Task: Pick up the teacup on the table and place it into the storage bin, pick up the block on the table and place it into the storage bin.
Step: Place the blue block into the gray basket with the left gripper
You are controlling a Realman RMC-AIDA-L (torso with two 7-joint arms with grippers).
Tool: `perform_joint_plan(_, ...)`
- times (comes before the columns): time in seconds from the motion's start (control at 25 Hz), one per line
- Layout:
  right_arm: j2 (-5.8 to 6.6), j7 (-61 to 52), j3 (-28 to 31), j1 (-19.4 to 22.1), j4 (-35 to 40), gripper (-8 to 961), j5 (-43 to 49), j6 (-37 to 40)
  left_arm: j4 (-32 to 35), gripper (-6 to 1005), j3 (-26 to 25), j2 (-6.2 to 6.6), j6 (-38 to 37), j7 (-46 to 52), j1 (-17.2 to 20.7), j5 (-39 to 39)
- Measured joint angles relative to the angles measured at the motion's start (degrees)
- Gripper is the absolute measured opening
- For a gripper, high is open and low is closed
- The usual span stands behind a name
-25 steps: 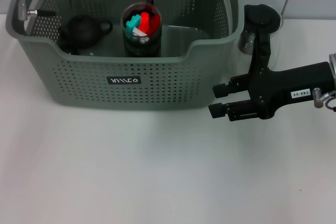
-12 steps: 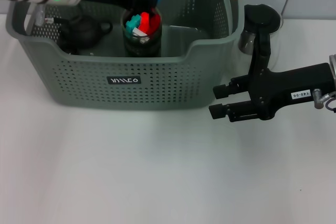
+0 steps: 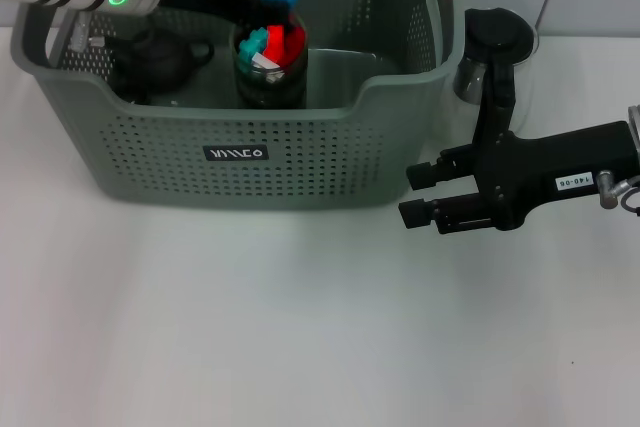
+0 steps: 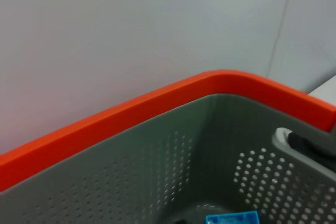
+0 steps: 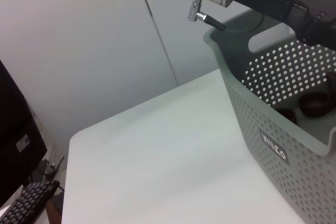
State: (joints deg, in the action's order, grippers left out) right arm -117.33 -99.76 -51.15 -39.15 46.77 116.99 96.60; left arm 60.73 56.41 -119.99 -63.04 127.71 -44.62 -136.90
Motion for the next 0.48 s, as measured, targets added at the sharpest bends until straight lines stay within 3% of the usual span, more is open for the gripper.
perform_joint_plan(0.48,-0.1,0.0,0.0,0.2,0.0,610,0.0,0.1,-0.1,404,-0.1,0.09,0.3,1.9,0.3,-1.1)
